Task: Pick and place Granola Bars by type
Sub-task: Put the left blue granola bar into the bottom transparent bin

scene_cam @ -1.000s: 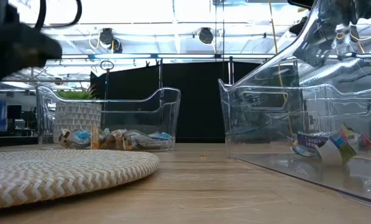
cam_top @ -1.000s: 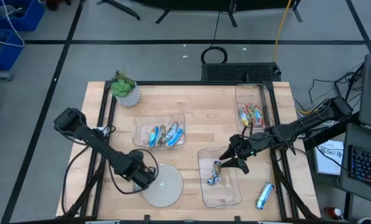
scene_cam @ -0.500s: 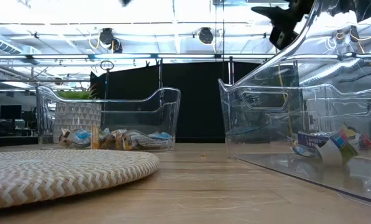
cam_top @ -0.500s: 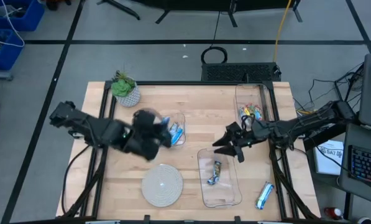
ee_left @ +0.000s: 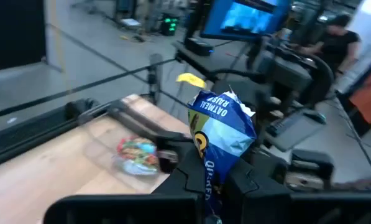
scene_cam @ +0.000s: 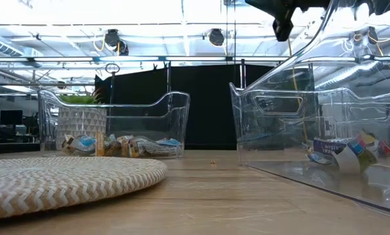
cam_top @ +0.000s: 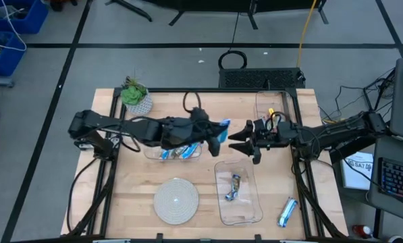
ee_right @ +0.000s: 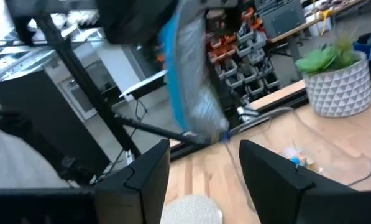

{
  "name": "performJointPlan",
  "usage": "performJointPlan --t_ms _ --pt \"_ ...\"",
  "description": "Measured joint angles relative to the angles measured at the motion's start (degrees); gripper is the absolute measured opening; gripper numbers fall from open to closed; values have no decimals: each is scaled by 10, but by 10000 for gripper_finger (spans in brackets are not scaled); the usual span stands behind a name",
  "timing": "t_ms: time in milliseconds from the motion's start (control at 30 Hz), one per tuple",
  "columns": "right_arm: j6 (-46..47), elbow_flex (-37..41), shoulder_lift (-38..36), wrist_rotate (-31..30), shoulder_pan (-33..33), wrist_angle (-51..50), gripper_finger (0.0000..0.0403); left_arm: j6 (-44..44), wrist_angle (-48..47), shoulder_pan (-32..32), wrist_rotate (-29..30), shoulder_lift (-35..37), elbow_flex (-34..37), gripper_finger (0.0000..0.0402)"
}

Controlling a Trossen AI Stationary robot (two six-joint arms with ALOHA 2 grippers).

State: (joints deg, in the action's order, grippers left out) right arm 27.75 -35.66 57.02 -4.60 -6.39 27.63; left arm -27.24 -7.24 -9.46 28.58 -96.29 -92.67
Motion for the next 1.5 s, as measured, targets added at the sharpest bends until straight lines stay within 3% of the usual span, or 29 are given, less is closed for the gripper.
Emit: performJointPlan --t_ms 400,533,733,967,1067,1167,1333,1500 --pt "10 -13 0 1 6 0 180 21 70 14 -50 -51 1 15" --pt "26 -13 0 1 6 -4 157 -2 96 27 -63 -61 0 21" --pt "29 -13 0 1 6 15 24 -17 106 39 -90 -61 0 78" --pt "79 -13 -2 22 -17 -42 14 58 91 46 -129 -16 1 165" --pt "101 -12 -1 35 -49 -99 12 95 40 51 -146 33 -1 200" --pt "134 -12 -1 48 -85 -141 12 111 -58 54 -123 72 -1 225" --pt "217 -12 5 68 -145 -239 11 57 -224 58 -69 110 -1 242" --pt "278 -12 30 79 -180 -322 10 -3 -307 56 -59 98 1 243"
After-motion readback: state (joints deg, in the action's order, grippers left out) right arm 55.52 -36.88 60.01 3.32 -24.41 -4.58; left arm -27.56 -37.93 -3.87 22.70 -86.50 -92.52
